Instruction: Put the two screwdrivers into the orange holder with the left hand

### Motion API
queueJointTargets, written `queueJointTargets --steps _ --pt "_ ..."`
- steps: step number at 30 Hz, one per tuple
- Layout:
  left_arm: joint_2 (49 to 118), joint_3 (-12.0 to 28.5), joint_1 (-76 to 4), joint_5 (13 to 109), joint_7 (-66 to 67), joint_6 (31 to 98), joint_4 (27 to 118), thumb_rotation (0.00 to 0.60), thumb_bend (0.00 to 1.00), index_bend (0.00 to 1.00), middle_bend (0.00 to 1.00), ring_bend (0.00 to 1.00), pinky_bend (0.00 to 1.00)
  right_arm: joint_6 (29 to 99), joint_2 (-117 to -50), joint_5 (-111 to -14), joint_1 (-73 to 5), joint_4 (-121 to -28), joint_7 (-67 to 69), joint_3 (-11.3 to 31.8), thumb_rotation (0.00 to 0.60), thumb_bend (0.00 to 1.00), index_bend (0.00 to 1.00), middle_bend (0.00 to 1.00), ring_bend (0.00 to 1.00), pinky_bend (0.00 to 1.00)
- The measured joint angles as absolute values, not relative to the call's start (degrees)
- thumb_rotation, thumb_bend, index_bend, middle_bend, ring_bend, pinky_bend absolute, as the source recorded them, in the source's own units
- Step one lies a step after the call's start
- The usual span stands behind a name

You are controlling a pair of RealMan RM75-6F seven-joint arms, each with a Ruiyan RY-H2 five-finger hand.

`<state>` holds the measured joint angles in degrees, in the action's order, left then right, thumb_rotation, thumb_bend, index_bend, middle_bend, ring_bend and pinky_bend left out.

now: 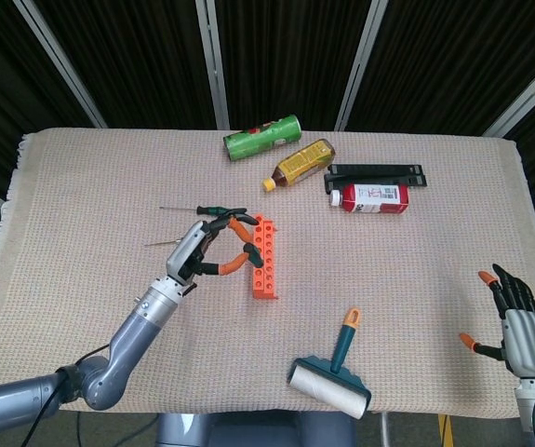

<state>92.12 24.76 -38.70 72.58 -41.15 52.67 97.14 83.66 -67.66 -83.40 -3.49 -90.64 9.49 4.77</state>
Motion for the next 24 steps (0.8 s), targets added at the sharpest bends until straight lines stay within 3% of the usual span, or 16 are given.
queueJointTargets --steps 24 --pt "91.18 21.17 -39.36 71.33 -40.11 53.08 95.61 0.6 0.59 0.61 0.27 0.08 0.08 83.03 -67.66 -82.95 -3.69 -90.46 9.69 4.84 0.6 0.0 0.1 0.0 0.0 0.0"
